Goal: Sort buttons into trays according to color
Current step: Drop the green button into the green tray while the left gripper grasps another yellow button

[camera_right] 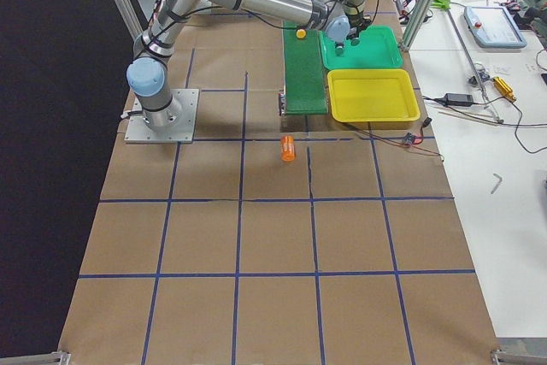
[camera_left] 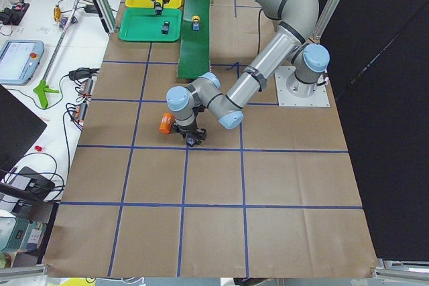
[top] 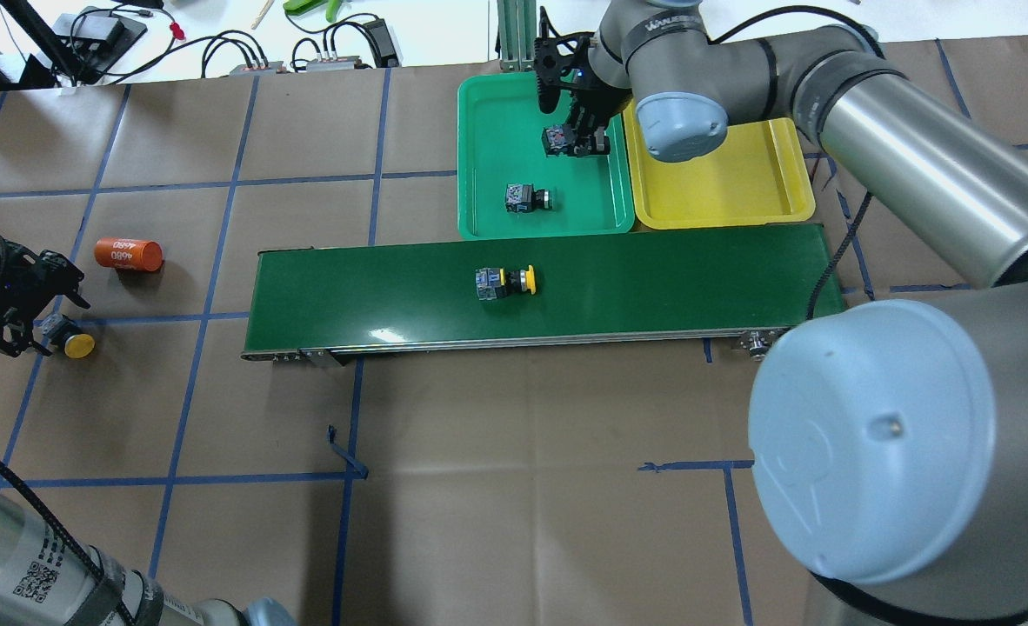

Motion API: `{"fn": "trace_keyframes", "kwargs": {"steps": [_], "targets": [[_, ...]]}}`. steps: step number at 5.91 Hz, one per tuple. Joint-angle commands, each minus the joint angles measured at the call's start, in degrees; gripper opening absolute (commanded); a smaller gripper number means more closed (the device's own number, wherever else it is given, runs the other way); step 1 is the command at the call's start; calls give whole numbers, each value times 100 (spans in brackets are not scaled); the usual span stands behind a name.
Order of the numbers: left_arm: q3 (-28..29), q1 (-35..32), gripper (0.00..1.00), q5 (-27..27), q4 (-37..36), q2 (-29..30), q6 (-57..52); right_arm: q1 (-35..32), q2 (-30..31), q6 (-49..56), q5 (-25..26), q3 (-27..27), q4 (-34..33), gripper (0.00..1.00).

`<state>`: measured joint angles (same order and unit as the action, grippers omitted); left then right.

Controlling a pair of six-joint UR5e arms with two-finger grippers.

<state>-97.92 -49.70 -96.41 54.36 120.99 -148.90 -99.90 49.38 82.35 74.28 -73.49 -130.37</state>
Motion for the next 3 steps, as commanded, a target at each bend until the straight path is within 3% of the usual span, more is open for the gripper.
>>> {"fn": "trace_keyframes", "kwargs": {"steps": [1, 3], "targets": [[106, 49, 0, -18, 74, -57, 80, -30, 131, -96, 180, 45, 63, 100], [508, -65, 0, 304, 721, -207, 1296, 58, 981, -96, 603, -33, 1830, 100]]}}
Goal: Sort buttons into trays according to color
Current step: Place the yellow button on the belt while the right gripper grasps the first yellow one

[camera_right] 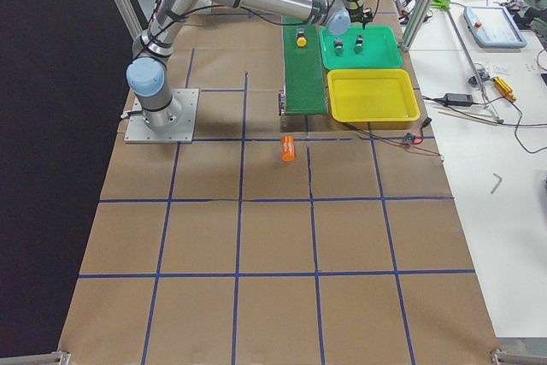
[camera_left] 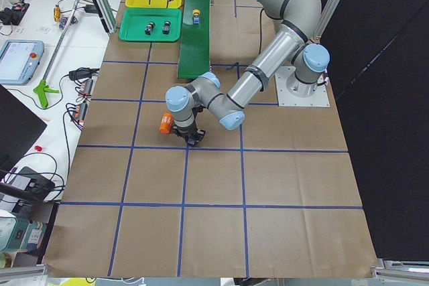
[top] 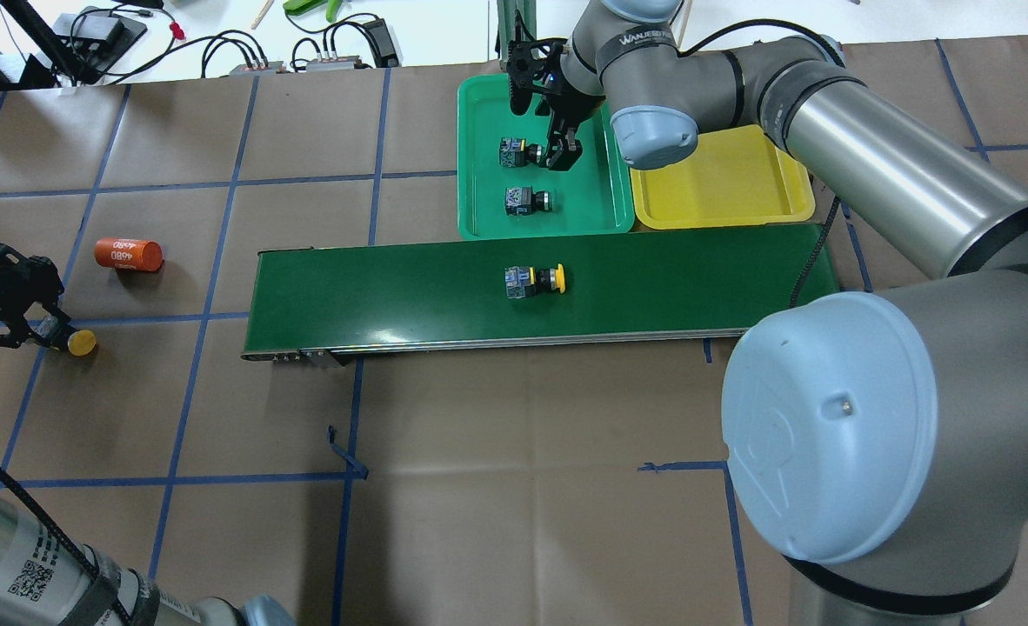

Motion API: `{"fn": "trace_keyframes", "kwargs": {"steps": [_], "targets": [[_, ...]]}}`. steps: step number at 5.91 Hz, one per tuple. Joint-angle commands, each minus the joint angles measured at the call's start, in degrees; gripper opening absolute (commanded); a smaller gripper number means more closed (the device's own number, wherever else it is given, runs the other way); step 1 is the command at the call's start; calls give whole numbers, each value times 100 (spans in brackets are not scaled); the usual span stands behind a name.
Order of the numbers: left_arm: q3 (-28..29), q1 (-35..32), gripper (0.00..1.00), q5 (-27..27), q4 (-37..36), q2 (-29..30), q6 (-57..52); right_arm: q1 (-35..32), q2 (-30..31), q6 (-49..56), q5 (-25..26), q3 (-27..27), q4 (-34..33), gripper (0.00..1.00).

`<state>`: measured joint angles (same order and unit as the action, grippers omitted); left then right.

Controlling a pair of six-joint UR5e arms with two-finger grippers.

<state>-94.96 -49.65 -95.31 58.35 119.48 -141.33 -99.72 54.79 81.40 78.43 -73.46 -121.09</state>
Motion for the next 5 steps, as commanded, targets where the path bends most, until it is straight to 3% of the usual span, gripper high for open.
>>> {"fn": "trace_keyframes", "kwargs": {"steps": [1, 2, 3, 5], "targets": [[432, -298, 0, 310, 1091, -187, 1094, 58, 871, -1, 512, -55, 2104, 100], [435, -735, 0, 346, 1560, -466, 1769, 75, 1154, 51, 707, -211, 2577, 100], [261, -1409, 0, 337, 1687, -835, 2211, 76, 1392, 69, 718, -587, 2573, 100], [215, -2422, 0, 355, 1951, -1014, 3904, 258, 1692, 252, 692, -1439, 2337, 100]]}}
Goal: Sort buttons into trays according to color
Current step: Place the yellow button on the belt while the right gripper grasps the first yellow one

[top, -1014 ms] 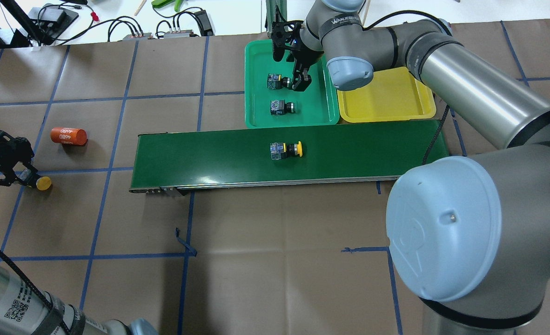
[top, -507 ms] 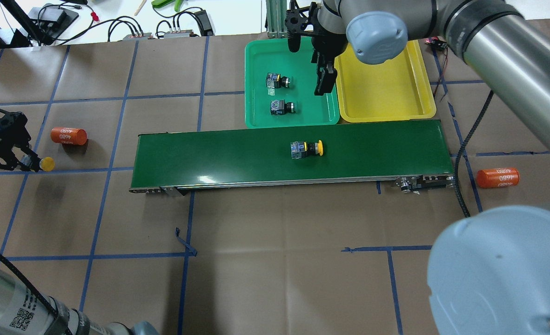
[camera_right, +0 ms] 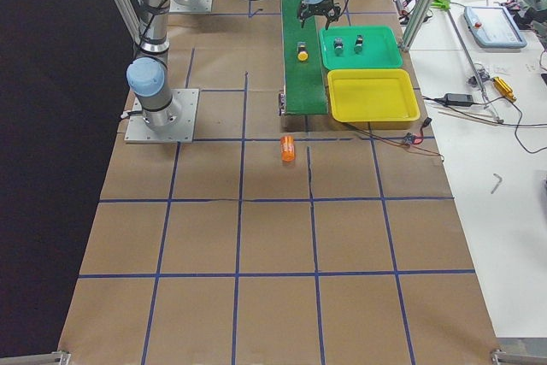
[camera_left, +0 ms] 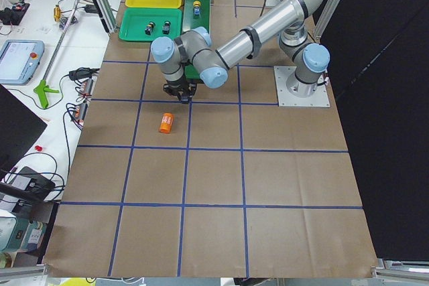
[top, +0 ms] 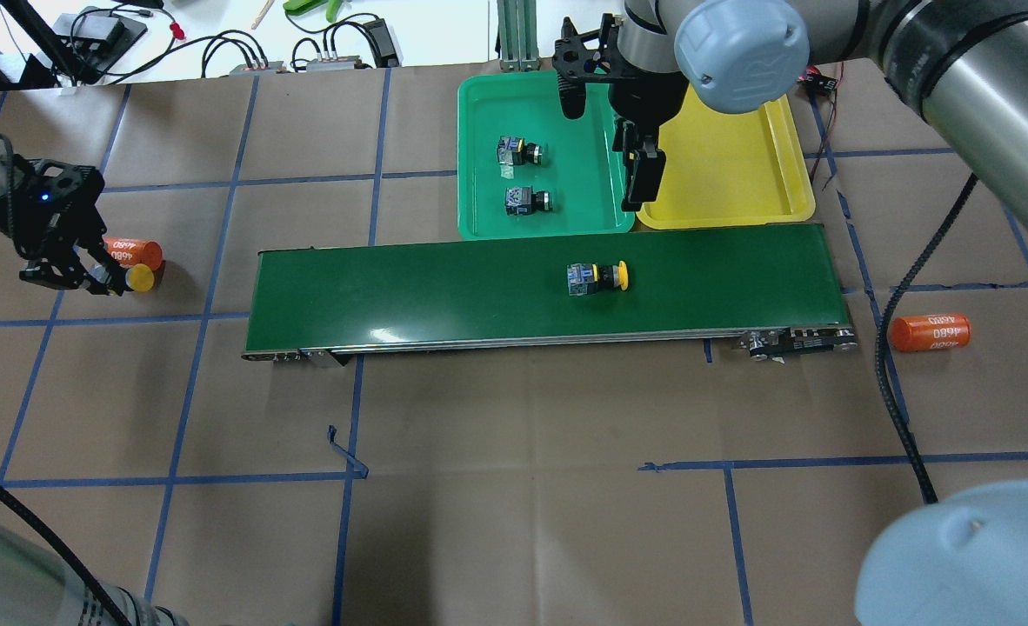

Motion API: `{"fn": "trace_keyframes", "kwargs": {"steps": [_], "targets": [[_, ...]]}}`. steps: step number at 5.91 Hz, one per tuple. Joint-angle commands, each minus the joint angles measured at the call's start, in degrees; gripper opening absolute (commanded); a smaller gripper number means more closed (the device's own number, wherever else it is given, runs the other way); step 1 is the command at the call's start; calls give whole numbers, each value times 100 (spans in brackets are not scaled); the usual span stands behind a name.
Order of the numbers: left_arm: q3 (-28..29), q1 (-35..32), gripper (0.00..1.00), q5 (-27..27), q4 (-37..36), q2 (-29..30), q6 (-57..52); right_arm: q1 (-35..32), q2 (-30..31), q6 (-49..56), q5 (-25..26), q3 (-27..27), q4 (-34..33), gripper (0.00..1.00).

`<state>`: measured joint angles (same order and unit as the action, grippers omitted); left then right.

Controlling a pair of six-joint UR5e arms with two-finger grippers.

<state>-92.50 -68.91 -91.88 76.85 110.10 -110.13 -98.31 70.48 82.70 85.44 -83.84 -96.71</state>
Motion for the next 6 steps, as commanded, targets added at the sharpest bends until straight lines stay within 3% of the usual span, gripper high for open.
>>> {"fn": "trace_keyframes", "kwargs": {"steps": [1, 2, 3, 4, 5, 6], "targets": [[-109, -1092, 0, 39, 58, -111, 1557, 267, 132, 289, -10, -979, -1024, 100], [-380, -1559, 1, -22, -38, -120, 2104, 417, 141, 482, -10, -1786, -2234, 100], [-800, -1642, 1, -23, -595, -199, 2205, 618, 176, 589, -36, -2307, -2951, 100], [-970, -1634, 60, -23, -758, -234, 2224, 768, 289, 677, -88, -2434, -3028, 92], [-858, -1582, 98, -57, -698, -244, 2146, 831, 386, 878, -10, -2453, -2994, 66], [-770, -1207, 99, -153, -680, -252, 1797, 936, 413, 1080, 8, -2497, -2968, 45]]}}
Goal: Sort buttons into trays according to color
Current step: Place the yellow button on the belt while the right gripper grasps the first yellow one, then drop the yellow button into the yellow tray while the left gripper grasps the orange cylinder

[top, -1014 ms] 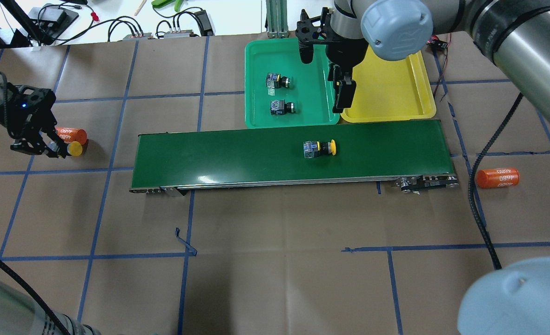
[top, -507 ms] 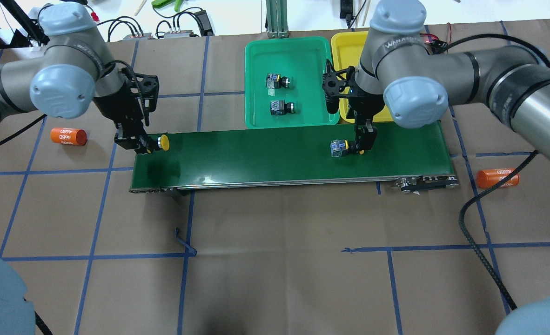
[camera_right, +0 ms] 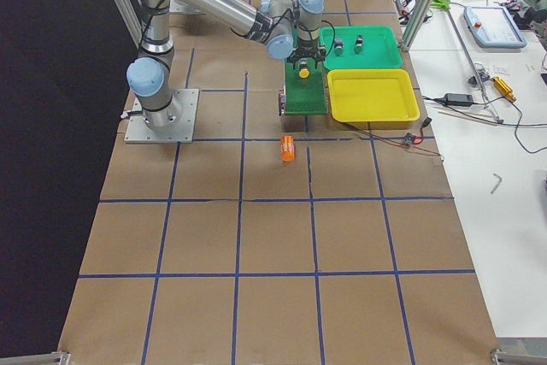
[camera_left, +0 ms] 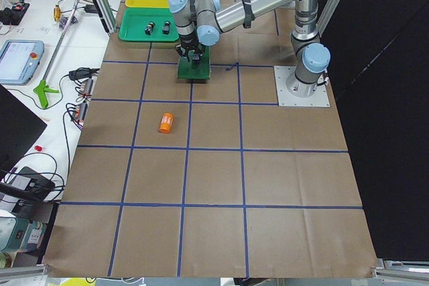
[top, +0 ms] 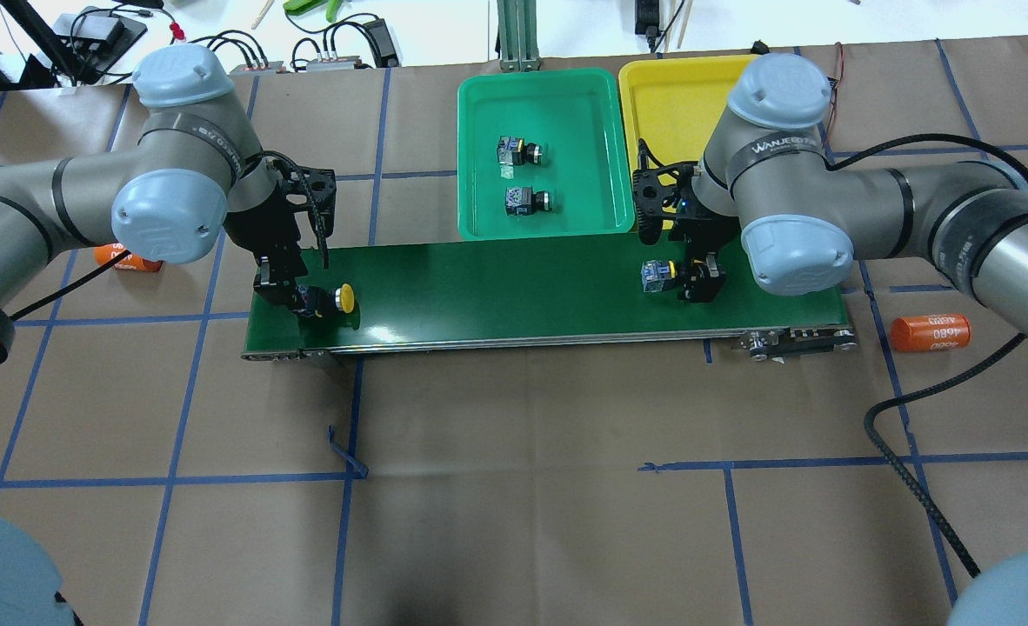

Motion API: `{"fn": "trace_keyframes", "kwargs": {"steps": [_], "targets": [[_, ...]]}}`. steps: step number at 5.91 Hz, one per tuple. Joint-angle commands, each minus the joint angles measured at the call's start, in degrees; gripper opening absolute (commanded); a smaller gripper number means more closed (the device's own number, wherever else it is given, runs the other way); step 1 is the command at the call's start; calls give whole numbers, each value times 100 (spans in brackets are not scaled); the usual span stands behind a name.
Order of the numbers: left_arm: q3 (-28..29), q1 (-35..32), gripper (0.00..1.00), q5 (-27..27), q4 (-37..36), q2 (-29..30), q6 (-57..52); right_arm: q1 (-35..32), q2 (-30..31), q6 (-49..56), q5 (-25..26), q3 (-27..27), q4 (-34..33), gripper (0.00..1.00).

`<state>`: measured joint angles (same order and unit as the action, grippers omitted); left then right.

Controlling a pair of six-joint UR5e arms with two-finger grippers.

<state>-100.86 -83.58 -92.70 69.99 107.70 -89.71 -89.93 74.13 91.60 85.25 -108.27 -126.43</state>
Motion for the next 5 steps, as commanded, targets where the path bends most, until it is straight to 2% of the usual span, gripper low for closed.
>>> {"fn": "trace_keyframes", "kwargs": {"steps": [1, 2, 3, 4, 5], "targets": [[397, 750, 99, -134, 259, -3, -831, 255, 49, 505, 27, -141, -5, 28], [688, 1060, 99, -169, 261, -3, -794, 404, 57, 708, 175, -133, -13, 14], [995, 1524, 99, -152, 252, 188, -863, 493, 92, 902, 333, -98, -48, 9], [1129, 1772, 98, -143, 235, 382, -1525, 468, 310, 921, 343, 85, 4, 9], [1295, 1818, 98, -169, -235, 662, -2358, 450, 243, 938, 317, 539, 22, 8]]}}
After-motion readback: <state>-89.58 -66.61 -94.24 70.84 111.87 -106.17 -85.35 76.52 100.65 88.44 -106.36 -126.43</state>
